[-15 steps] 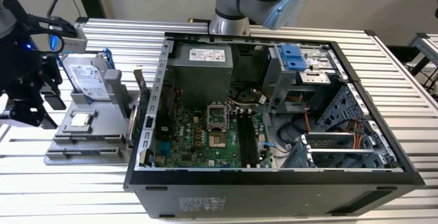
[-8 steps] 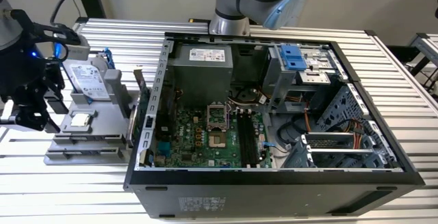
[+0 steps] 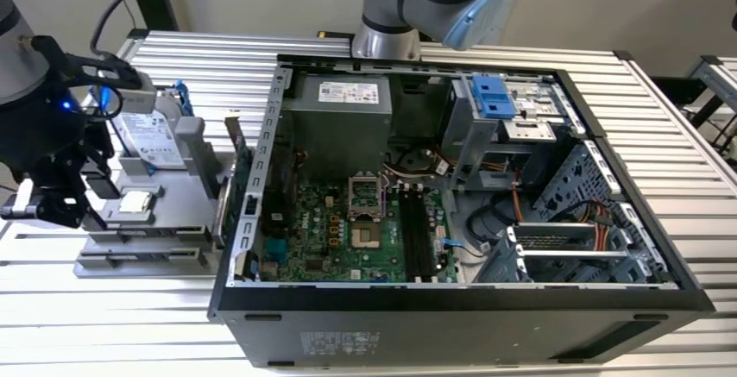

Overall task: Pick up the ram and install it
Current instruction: 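Pick up the ram and move it above insertion slot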

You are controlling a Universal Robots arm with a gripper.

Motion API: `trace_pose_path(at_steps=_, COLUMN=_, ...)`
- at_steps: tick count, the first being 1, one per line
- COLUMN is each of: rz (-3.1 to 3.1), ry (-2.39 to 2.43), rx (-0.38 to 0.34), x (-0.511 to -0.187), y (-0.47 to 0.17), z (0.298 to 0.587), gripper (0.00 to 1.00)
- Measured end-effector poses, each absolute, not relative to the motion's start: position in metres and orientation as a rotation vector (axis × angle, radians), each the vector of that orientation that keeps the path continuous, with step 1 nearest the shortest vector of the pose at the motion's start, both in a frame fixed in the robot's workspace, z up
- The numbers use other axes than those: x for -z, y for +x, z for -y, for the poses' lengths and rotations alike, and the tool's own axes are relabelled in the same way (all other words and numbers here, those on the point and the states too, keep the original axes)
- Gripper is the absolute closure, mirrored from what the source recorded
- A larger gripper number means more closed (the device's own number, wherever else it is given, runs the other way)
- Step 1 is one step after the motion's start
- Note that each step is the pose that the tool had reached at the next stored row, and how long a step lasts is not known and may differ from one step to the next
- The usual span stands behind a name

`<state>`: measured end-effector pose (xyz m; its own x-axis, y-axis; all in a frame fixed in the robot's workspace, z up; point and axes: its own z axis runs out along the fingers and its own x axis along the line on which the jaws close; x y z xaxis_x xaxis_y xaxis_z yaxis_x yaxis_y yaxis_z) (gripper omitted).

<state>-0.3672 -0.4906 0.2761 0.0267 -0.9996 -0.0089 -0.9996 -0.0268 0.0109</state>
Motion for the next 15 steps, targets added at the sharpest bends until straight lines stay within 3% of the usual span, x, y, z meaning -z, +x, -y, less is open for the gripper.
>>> trace_pose_path(at_steps=15, rz=2.19, ry=2.249, rx=0.022, x=-0.249, y=-0.367, z=0.495, gripper=0.0)
